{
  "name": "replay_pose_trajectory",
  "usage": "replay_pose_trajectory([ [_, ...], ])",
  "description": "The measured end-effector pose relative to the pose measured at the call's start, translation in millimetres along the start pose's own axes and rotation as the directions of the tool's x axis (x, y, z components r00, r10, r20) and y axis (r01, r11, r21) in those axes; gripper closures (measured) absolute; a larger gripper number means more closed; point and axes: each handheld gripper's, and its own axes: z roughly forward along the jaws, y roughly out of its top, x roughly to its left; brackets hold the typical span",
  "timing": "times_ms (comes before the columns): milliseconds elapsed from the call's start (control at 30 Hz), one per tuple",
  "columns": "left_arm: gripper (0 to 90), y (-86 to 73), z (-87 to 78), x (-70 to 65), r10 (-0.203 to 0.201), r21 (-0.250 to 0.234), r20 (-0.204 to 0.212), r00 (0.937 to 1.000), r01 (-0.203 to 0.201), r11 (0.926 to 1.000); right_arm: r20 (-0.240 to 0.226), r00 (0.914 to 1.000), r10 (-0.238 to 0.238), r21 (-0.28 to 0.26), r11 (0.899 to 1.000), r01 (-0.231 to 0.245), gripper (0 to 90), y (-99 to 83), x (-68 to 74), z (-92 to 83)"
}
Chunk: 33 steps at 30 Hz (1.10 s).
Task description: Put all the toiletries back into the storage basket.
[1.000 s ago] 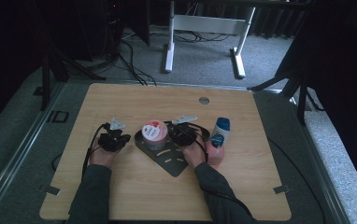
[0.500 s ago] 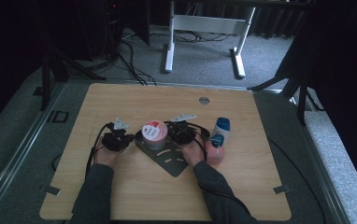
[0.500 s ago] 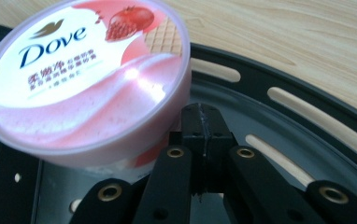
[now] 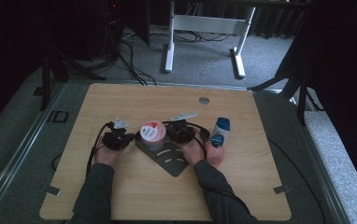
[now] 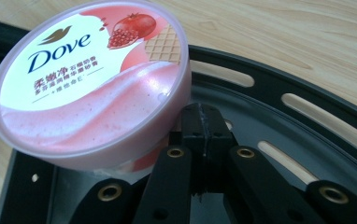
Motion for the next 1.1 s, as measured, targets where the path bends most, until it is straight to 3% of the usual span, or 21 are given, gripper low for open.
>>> replay_pose_trajectory([
  [300, 88.9, 1.2, 1.8, 0.5, -0.011, -0.008, -0.003, 0.9999, 0.011, 0.9999, -0.027, 0.9988, -0.042, 0.007, 0.999, 0.042, 90.0, 0.1, 8.0, 0.2],
  [567, 88.8, 2.3, 2.6, 0.3, -0.007, -0.008, -0.008, 0.9999, 0.007, 0.9999, -0.036, 0.9985, -0.043, 0.006, 0.999, 0.043, 90.0, -1.1, 8.0, -3.0],
  [733, 80.7, 1.1, 1.6, 2.7, -0.023, -0.015, -0.014, 0.9996, 0.023, 0.9996, -0.023, 0.9983, -0.054, 0.008, 0.999, 0.054, 86.0, -3.1, 9.3, -4.5],
  [1100, 67.0, -6.5, -2.3, 3.8, -0.042, -0.024, -0.024, 0.9988, 0.041, 0.9989, -0.044, 0.9959, -0.079, -0.002, 0.997, 0.079, 70.0, -10.5, 12.5, -17.5],
])
